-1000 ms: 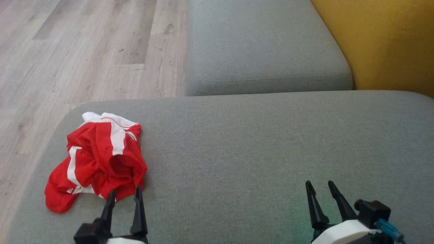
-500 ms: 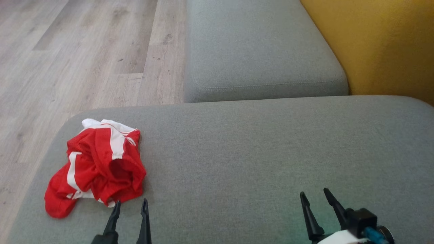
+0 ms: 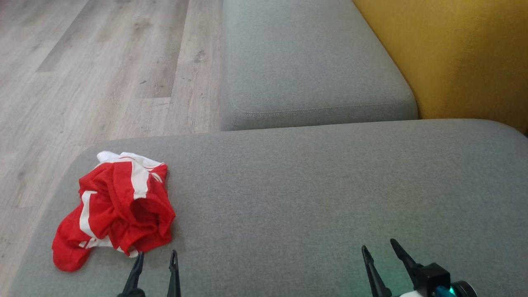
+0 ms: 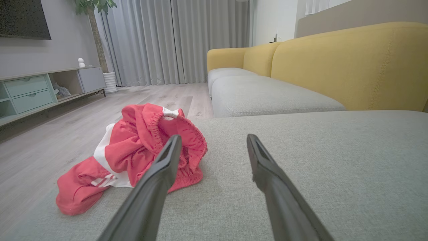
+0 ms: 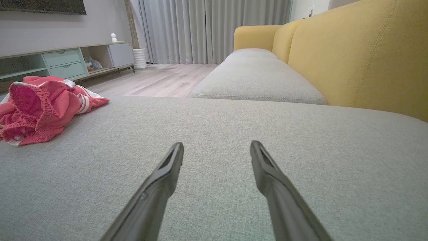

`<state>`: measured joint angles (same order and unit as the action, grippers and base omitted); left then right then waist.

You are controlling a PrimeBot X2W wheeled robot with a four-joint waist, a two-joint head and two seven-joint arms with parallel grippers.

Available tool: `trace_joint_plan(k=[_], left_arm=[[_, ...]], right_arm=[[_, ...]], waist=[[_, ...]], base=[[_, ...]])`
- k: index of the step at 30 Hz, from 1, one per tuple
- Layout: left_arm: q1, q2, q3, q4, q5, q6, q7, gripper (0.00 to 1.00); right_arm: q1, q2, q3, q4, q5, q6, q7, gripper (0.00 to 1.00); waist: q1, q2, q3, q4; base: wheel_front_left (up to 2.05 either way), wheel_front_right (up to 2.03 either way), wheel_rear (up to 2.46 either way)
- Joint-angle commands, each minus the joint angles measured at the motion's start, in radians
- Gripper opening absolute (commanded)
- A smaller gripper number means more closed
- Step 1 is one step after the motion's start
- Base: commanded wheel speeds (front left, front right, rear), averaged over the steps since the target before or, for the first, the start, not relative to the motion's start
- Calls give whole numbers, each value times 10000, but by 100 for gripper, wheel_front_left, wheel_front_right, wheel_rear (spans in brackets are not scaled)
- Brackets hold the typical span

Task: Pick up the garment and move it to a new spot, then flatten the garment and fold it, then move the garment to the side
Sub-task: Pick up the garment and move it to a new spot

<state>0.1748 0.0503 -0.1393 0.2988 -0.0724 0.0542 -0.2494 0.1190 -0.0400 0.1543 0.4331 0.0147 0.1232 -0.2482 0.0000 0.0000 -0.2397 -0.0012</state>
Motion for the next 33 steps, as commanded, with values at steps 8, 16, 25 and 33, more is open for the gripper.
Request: trace_joint_plan(k=[8,16,25,33], left_arm=[[-538,1,448,-256,-70,228,-124,100],[-686,0,670,-285,93,204,-124,100],[-778,47,1084,-592,234,184,-124,100],[-1060,32,1699,-1130,-122,61,-124,100]], right_arm=[[-421,-102,314,-277,83,75,-136,100],[-398,-102,344,-400,395,75,-136,100],[-607,-102,305,-475,613,75,-136,100],[-1119,-102,162,-394,427,75,-136,100]], waist=[[0,0,147,245],[0,0,339,1770],[0,0,749,3483],[0,0,1318,4169]], base=[[0,0,0],[0,0,0],[0,0,0],[0,0,0]])
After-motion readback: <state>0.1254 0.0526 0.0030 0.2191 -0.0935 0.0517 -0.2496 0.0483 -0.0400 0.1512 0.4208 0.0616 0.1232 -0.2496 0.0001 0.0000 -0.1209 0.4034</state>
